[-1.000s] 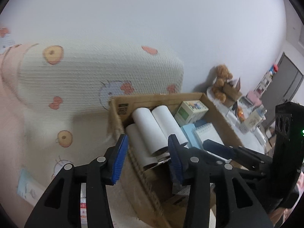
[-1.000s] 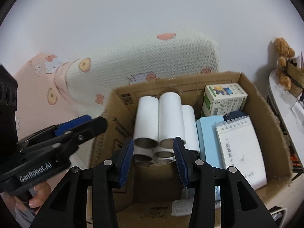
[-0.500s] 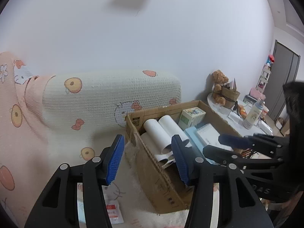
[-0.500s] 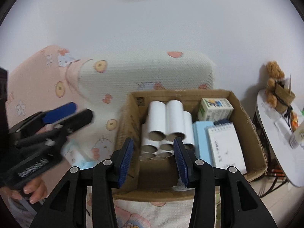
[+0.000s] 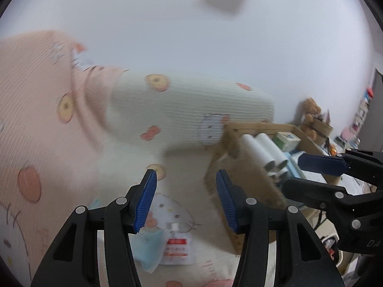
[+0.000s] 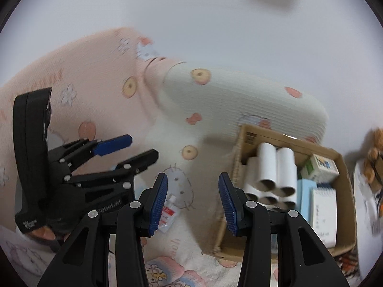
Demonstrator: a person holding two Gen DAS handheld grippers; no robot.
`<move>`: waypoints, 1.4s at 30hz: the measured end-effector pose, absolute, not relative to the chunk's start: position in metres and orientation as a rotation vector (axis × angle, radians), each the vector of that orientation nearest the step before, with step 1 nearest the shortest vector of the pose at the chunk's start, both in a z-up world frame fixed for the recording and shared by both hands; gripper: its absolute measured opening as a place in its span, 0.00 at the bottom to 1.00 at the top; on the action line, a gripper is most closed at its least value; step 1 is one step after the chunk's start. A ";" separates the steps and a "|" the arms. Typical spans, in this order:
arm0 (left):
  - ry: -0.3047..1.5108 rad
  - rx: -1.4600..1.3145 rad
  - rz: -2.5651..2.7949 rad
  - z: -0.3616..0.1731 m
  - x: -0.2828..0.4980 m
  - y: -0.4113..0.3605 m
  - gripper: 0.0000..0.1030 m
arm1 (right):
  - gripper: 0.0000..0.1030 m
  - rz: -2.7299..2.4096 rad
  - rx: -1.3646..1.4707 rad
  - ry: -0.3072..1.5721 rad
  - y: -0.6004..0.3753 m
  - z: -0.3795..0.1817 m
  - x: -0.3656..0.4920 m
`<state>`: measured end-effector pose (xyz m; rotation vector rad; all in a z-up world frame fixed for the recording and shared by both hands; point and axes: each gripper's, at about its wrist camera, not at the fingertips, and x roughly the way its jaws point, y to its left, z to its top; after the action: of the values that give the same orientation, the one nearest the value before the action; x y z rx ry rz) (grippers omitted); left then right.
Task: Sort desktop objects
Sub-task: 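Move the left gripper toward the blue-and-white wet-wipes pack on the mat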
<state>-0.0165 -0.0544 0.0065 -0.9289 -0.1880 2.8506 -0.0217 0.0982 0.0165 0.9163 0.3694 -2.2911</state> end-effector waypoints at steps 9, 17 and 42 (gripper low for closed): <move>-0.325 -1.006 2.923 -0.024 -0.008 -0.119 0.54 | 0.39 -2.123 0.989 0.378 0.058 -0.008 -0.025; -0.462 -1.091 2.958 -0.046 -0.002 -0.159 0.54 | 0.39 -2.024 1.031 0.350 0.035 -0.028 -0.026; -0.829 -1.423 2.797 -0.158 -0.019 -0.213 0.54 | 0.39 -2.054 1.156 0.467 -0.003 -0.174 -0.032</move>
<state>-0.0193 -0.2130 -0.1579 -1.4230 -0.8288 2.7972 -0.0319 -0.0033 -0.1742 1.1564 0.4671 -2.0535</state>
